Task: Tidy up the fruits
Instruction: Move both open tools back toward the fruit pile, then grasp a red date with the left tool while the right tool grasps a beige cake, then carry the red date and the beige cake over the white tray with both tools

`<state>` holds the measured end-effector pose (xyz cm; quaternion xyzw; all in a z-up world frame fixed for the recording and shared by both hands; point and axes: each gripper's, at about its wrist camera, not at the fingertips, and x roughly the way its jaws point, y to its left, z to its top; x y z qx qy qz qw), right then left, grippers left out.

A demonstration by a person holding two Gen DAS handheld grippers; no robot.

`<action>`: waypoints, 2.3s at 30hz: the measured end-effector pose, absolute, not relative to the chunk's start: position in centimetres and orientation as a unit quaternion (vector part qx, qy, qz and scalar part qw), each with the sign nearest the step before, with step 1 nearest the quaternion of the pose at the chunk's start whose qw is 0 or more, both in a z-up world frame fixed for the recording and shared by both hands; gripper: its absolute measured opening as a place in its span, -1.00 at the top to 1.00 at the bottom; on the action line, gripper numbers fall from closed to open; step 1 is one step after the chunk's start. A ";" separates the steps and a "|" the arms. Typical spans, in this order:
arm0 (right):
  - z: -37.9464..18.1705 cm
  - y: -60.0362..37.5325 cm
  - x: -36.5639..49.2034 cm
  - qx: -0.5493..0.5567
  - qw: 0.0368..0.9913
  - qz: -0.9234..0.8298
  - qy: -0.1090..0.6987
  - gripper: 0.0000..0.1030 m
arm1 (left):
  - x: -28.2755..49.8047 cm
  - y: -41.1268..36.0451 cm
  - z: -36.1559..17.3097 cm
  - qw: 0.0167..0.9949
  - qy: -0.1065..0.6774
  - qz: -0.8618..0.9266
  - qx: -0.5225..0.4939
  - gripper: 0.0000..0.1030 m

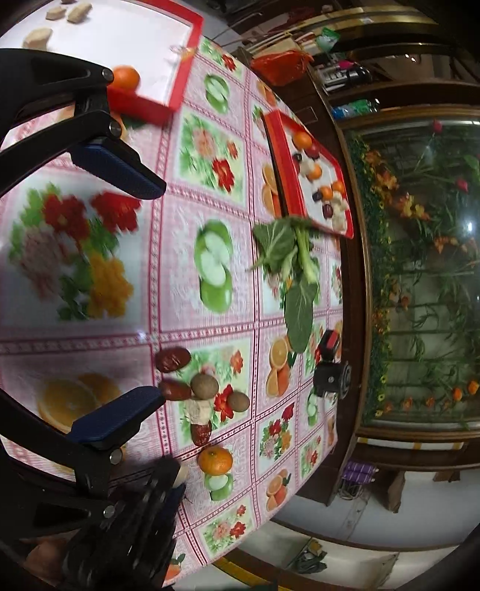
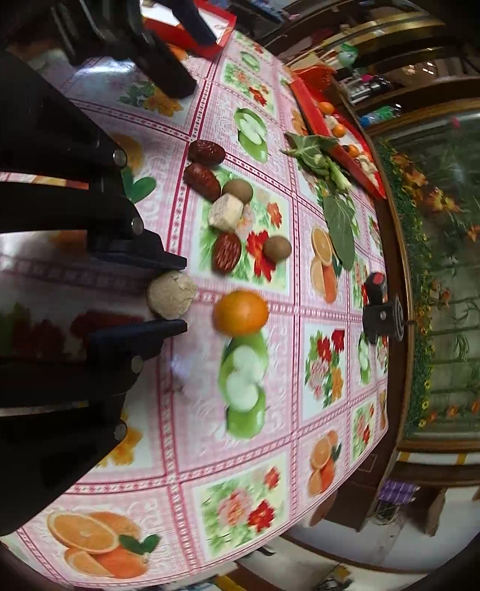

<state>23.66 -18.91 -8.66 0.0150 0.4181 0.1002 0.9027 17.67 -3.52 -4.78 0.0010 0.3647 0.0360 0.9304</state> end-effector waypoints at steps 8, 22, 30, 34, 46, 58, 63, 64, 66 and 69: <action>-8.5 -20.2 23.6 0.047 0.902 0.118 0.412 0.45 | 20.8 -4.4 -6.2 0.917 0.397 0.036 -0.031 -0.51; -8.5 -20.1 23.6 0.054 0.902 0.128 0.409 0.45 | 20.2 -5.7 -7.0 0.907 0.419 0.036 0.030 0.62; -6.3 -19.4 21.1 0.048 0.911 0.130 0.387 0.45 | 15.5 -3.1 -6.2 0.901 0.433 0.026 0.002 0.63; -4.8 -18.8 17.7 0.039 0.917 0.137 0.372 0.44 | 12.2 -2.4 -4.8 0.908 0.419 0.018 -0.014 0.63; -2.8 -17.7 7.3 0.037 0.926 0.148 0.345 0.44 | 5.1 -1.2 -2.8 0.921 0.390 0.003 -0.024 0.63; -3.6 -14.7 3.0 0.040 0.920 0.172 0.349 0.44 | 1.3 2.1 -2.5 0.923 0.382 0.019 -0.040 0.63; -4.0 -14.2 1.9 0.037 0.918 0.177 0.352 0.44 | 0.1 3.7 -2.7 0.922 0.382 0.030 -0.052 0.63; -4.1 -14.1 1.7 0.037 0.918 0.178 0.353 0.44 | 0.0 4.1 -2.7 0.922 0.382 0.034 -0.055 0.63; -4.1 -13.8 1.4 0.035 0.917 0.180 0.354 0.44 | -0.3 4.6 -2.7 0.922 0.381 0.039 -0.058 0.63; -4.0 -13.5 1.1 0.034 0.917 0.186 0.352 0.44 | -0.6 5.3 -2.5 0.923 0.378 0.046 -0.062 0.63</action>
